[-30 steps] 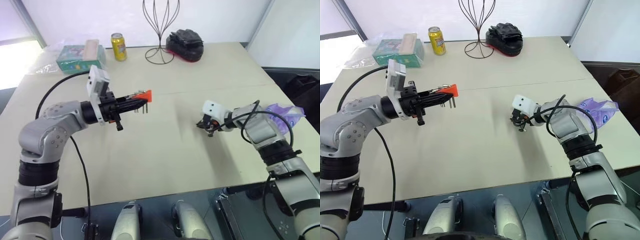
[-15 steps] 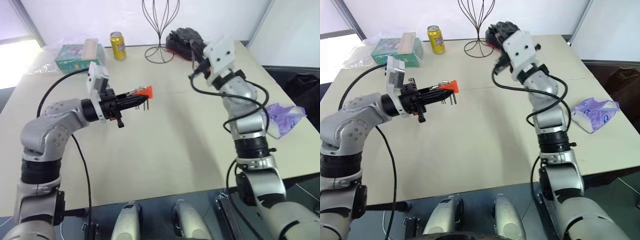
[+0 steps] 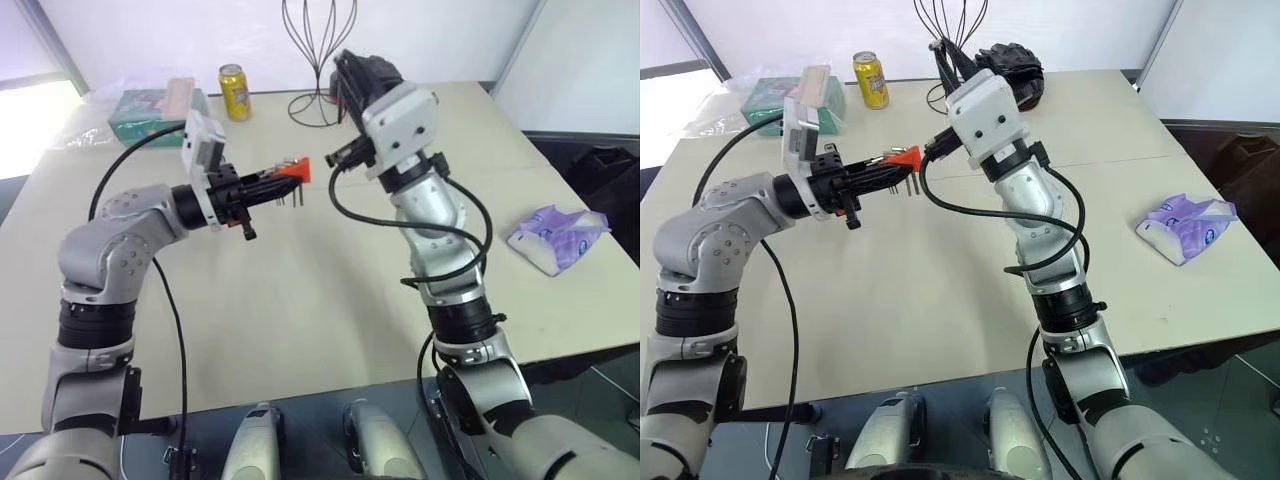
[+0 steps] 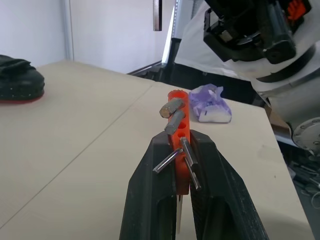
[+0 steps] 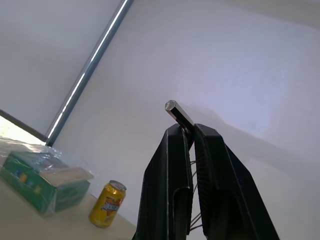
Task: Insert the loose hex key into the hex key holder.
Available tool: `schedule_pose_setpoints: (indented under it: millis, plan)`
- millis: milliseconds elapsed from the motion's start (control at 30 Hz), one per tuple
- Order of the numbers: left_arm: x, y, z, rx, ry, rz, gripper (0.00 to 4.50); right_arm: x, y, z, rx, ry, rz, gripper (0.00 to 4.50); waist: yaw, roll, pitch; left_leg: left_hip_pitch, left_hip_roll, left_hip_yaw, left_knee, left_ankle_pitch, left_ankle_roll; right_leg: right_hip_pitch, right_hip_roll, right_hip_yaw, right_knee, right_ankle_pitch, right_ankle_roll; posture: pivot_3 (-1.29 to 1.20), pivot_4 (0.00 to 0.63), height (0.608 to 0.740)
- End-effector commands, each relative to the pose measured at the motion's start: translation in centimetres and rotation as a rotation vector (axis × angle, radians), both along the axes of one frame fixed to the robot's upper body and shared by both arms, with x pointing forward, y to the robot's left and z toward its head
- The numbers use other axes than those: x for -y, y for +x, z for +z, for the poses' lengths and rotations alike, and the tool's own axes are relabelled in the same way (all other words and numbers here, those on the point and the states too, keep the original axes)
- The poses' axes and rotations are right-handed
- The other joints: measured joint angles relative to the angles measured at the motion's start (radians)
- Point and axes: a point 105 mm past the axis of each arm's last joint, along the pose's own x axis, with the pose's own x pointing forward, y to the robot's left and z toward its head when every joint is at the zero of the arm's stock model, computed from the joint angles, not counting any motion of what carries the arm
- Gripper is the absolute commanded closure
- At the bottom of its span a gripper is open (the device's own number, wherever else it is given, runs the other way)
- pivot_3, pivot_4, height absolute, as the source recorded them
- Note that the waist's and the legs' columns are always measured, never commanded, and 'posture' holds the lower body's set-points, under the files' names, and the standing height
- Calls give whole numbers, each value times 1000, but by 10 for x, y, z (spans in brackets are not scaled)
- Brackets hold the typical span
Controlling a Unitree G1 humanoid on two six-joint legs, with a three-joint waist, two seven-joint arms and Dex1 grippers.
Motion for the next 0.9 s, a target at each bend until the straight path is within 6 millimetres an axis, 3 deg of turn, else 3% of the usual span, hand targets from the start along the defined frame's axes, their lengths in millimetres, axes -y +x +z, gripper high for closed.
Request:
schedule_pose_setpoints:
  millis: [33,233,900]
  plan:
    - [1,-2,16,73,-14,-5,4500,-16,-14,7,38,-16,97,4478,0,0,0,0,0,0,0,0,0,0,0,0,0,0,0,0,150,740]
    - [0,-1,16,76,-14,3,4500,-26,-19,0,4,-60,186,4478,1,0,0,0,0,0,0,0,0,0,0,0,0,0,0,0,150,740]
    - [-2,0,18,83,-20,19,4500,-31,-23,-8,-15,-99,223,4478,0,0,0,0,0,0,0,0,0,0,0,0,0,0,0,0,150,740]
